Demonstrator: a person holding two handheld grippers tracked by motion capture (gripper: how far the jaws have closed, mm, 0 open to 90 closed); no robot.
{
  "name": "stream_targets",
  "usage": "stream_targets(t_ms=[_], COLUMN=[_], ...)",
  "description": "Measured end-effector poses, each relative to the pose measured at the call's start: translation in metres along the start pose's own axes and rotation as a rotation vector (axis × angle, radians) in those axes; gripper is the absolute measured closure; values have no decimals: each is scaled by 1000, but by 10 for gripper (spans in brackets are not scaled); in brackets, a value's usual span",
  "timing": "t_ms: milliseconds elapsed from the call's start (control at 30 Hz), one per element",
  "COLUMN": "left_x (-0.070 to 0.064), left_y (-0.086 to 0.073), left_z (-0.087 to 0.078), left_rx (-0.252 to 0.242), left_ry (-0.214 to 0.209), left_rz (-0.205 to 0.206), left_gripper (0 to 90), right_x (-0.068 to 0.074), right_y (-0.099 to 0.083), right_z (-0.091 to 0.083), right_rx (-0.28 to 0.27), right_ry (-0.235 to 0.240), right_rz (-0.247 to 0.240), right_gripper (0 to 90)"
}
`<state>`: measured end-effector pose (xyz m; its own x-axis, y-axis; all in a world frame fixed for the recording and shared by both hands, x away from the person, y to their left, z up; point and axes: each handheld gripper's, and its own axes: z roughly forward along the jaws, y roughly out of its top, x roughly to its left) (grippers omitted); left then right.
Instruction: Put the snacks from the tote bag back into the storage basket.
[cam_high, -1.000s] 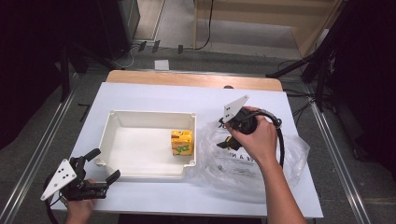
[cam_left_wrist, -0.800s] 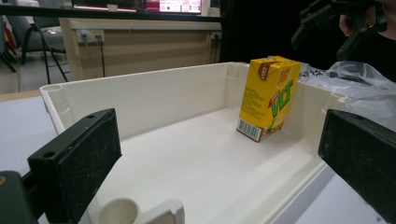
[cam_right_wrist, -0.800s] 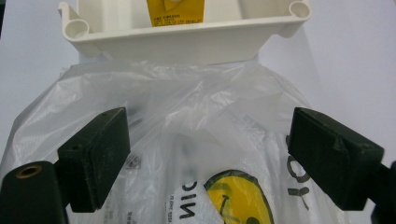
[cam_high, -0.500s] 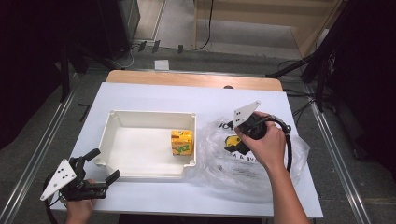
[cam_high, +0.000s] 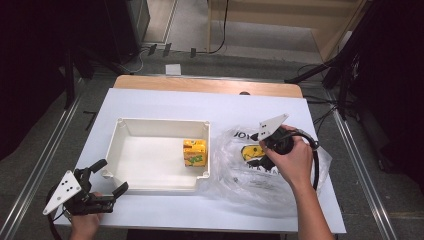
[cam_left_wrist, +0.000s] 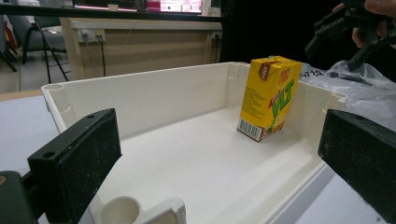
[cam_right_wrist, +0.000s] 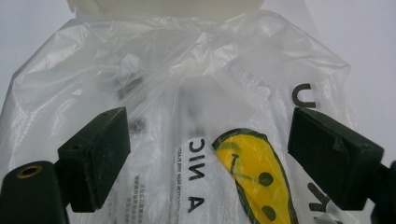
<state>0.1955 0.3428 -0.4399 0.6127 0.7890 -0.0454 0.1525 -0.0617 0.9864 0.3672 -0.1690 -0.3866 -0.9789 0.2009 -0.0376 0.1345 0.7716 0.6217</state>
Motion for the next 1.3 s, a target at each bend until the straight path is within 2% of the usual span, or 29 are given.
stream_targets(t_ms=[767, 1300], left_x=[-1, -2], left_y=[0, 0], left_z=[1, 3], left_rx=[10, 19], left_ry=[6, 8], left_rz=[12, 18], left_gripper=[0, 0], right_x=[10, 24], right_y=[-43, -76], right_z=[-12, -19], right_rx=[-44, -119], right_ry=[-23, -50], right_rz=[61, 112], right_gripper=[140, 135])
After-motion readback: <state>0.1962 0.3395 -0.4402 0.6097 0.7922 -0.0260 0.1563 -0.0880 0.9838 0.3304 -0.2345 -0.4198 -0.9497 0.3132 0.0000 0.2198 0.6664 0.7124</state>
